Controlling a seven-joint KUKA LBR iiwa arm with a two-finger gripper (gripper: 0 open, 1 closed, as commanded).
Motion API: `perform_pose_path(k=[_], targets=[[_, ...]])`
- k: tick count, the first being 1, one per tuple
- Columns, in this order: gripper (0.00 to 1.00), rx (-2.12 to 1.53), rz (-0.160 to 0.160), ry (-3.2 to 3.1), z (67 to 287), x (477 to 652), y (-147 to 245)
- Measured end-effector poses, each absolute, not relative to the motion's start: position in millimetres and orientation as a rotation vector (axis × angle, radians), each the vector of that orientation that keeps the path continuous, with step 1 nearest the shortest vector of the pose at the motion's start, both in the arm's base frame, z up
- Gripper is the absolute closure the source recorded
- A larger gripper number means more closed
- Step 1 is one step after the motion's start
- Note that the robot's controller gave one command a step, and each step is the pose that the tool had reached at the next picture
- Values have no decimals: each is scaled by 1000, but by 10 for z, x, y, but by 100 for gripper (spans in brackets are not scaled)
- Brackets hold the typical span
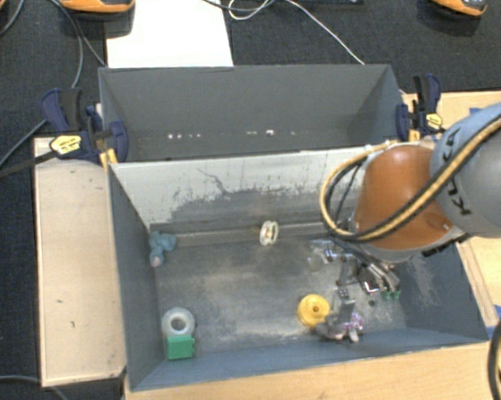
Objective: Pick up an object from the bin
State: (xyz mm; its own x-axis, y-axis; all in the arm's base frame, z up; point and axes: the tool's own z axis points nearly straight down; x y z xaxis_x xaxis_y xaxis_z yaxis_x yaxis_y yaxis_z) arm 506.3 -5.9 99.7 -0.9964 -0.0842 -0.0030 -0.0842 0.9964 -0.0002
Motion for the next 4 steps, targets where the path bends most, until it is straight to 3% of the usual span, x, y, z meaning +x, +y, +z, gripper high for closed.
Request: perform_pose_path(k=[1,2,3,4], targets=[[0,279,3,3125,789,4841,48],[100,-889,0,3002,714,4928,-51],[100,-886,0,3003,714,4928,-52],[100,-931,2,2994,1639,5039,-280]])
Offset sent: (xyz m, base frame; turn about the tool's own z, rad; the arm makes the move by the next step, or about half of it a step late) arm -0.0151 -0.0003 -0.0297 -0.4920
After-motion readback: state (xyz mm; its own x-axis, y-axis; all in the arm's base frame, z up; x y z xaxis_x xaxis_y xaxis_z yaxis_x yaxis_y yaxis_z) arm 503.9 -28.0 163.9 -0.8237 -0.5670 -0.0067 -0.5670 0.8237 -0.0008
